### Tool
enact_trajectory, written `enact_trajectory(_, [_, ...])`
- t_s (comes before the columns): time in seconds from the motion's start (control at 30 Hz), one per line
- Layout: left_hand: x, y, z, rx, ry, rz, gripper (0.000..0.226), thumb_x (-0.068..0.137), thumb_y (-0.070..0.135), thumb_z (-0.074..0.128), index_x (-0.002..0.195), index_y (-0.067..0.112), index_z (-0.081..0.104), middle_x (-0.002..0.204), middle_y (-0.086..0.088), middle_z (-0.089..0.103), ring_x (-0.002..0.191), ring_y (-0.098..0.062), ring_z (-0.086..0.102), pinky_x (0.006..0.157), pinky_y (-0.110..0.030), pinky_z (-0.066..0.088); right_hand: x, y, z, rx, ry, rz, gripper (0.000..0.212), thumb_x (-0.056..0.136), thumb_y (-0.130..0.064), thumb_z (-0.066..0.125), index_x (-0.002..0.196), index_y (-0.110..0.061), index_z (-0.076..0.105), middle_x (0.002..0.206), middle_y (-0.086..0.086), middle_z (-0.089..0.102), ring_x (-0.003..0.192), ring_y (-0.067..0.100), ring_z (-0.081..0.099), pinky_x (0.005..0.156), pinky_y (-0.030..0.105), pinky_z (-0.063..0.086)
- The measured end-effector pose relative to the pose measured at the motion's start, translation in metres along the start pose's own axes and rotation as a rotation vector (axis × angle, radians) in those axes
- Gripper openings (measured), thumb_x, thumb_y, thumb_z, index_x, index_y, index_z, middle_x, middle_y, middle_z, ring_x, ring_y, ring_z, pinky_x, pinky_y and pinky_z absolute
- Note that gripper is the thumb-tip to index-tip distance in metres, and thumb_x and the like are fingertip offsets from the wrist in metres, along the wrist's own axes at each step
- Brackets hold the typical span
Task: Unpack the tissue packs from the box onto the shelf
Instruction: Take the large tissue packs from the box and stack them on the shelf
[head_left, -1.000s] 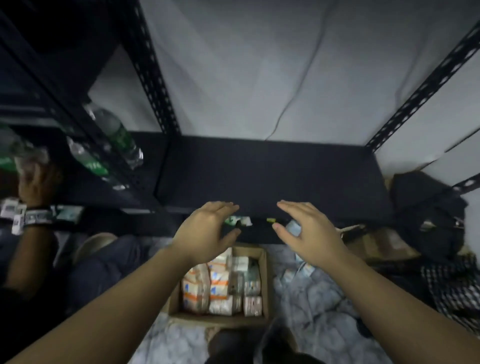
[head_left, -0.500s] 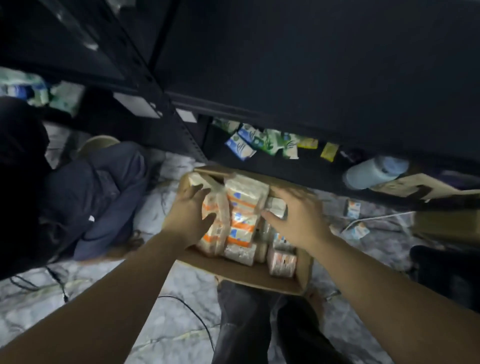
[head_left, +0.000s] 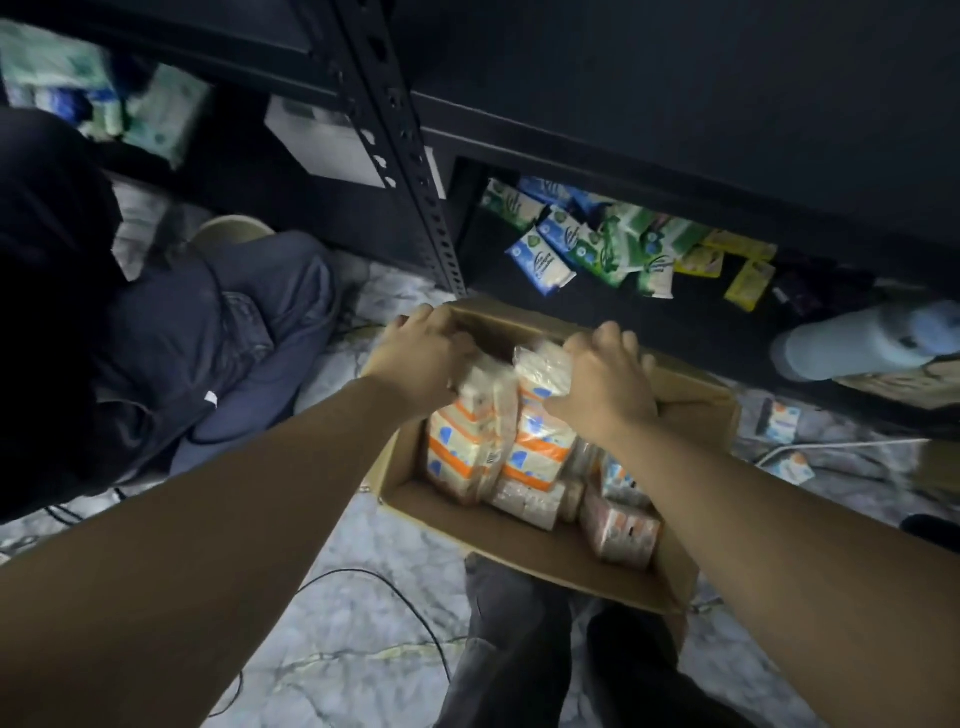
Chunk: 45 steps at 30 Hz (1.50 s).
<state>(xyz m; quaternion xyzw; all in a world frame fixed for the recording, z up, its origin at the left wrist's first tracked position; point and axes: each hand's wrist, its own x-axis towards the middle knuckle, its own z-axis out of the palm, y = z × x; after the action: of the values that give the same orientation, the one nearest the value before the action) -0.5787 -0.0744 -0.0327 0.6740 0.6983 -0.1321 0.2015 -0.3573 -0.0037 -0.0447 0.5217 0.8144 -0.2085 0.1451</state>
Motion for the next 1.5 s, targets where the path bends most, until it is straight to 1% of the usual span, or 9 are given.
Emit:
enact_trajectory(0.13, [-0.021,-0.002,-0.010,-0.091,-0.116,0.058,0.055,0.078,0.041,0.078,0.128,0.031,0.059,0.139,0.004,0.056,0.138,-0.024,0.045,0.125,-0.048,0.010,-0.019,0.003,-0.019,0.196,-0.064,0.027,0.061,0.073,-0.049,0.086,0.118,-0.026,0.052,0.098,0.003,0.067,0.089,0.029,0.066,0.062,0.033,0.046])
enact_trajectory(0.23, [-0.047,0.006,-0.031,-0.140,-0.080,0.098,0.063,0.075,0.042,0.081,0.133,0.037,0.059,0.123,0.004,0.063,0.122,-0.026,0.055,0.112,-0.040,0.034,-0.042,0.008,-0.038,0.250,-0.044,0.039,0.057,0.070,-0.053,0.082,0.112,-0.032,0.050,0.089,-0.001,0.066,0.079,0.026,0.065,0.054,0.031,0.044])
enact_trajectory(0.37, [-0.090,0.028,-0.069,-0.297,-0.024,0.074,0.060,0.078,0.035,0.082,0.135,0.036,0.066,0.115,-0.003,0.061,0.111,-0.029,0.059,0.087,-0.039,0.052,-0.083,0.016,-0.076,0.242,-0.002,0.027,0.058,0.070,-0.054,0.081,0.114,-0.034,0.050,0.094,-0.004,0.069,0.077,0.022,0.063,0.057,0.031,0.046])
enact_trajectory(0.57, [-0.151,0.063,-0.158,-0.309,0.123,0.088,0.043,0.084,0.037,0.078,0.124,0.022,0.074,0.121,-0.003,0.062,0.116,-0.028,0.059,0.093,-0.040,0.049,-0.150,0.021,-0.185,0.314,0.077,-0.055,0.055,0.067,-0.048,0.079,0.114,-0.033,0.057,0.109,-0.009,0.064,0.098,0.020,0.062,0.073,0.037,0.054])
enact_trajectory(0.67, [-0.183,0.085,-0.231,-0.315,0.236,0.112,0.027,0.081,0.039,0.078,0.100,0.020,0.075,0.100,0.003,0.057,0.102,-0.026,0.060,0.082,-0.040,0.052,-0.189,0.024,-0.259,0.314,0.153,-0.113,0.054,0.070,-0.047,0.080,0.117,-0.033,0.059,0.112,-0.009,0.064,0.102,0.019,0.060,0.077,0.036,0.051])
enact_trajectory(0.77, [-0.215,0.106,-0.316,-0.336,0.332,0.191,0.028,0.077,0.034,0.081,0.076,0.021,0.056,0.082,0.004,0.044,0.080,-0.020,0.048,0.072,-0.044,0.051,-0.234,0.030,-0.337,0.311,0.240,-0.184,0.051,0.071,-0.048,0.079,0.115,-0.033,0.058,0.107,-0.012,0.061,0.101,0.015,0.058,0.078,0.037,0.051])
enact_trajectory(0.93, [-0.259,0.139,-0.455,-0.271,0.433,0.281,0.038,0.073,0.042,0.081,0.107,0.027,0.076,0.091,0.010,0.055,0.089,-0.009,0.055,0.076,-0.028,0.047,-0.302,0.042,-0.458,0.266,0.370,-0.276,0.061,0.061,-0.070,0.059,0.114,-0.040,0.056,0.103,-0.020,0.060,0.092,0.007,0.059,0.075,0.036,0.053])
enact_trajectory(1.27, [-0.346,0.210,-0.668,-0.308,0.678,0.501,0.033,0.072,0.032,0.090,0.102,0.029,0.079,0.092,0.016,0.064,0.088,-0.003,0.065,0.074,-0.023,0.051,-0.426,0.067,-0.659,0.328,0.626,-0.375,0.054,0.060,-0.062,0.071,0.110,-0.048,0.060,0.103,-0.025,0.069,0.097,0.000,0.065,0.081,0.033,0.056])
enact_trajectory(1.5, [-0.371,0.244,-0.774,-0.396,0.750,0.671,0.033,0.076,0.026,0.091,0.102,0.031,0.072,0.099,0.011,0.076,0.089,-0.008,0.075,0.076,-0.040,0.063,-0.493,0.079,-0.758,0.292,0.823,-0.400,0.054,0.057,-0.063,0.075,0.108,-0.048,0.064,0.104,-0.021,0.069,0.094,-0.005,0.065,0.079,0.030,0.056])
